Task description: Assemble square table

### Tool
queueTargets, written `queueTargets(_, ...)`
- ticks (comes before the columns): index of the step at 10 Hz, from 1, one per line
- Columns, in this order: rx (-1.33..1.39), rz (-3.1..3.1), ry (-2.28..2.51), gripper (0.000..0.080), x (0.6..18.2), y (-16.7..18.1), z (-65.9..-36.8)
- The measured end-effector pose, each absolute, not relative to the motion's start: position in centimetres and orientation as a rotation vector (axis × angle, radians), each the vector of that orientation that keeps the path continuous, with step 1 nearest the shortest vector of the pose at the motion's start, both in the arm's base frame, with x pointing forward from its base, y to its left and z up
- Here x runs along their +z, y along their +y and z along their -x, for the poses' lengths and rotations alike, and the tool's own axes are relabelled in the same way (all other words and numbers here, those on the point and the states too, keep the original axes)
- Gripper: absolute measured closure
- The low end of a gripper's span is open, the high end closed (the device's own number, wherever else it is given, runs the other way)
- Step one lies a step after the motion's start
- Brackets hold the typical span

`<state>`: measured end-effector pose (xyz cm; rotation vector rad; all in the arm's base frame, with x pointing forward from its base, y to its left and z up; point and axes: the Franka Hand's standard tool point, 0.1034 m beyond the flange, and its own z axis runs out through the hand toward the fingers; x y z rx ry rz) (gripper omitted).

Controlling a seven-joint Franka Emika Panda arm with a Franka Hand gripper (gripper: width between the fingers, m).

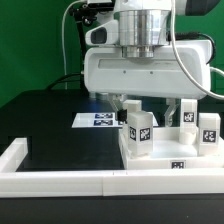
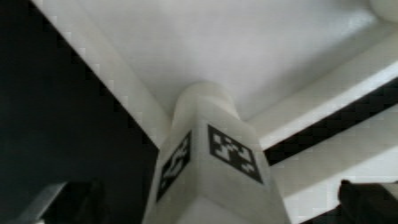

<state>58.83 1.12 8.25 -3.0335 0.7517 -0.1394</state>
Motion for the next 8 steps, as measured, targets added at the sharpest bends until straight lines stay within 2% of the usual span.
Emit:
queueTargets(4, -0.136, 3.152, 0.091, 0.015, 8.24, 0.98, -58.8)
queueTargets(8, -0.126, 3.154, -0.335, 0.015, 8.43, 0.47, -58.97)
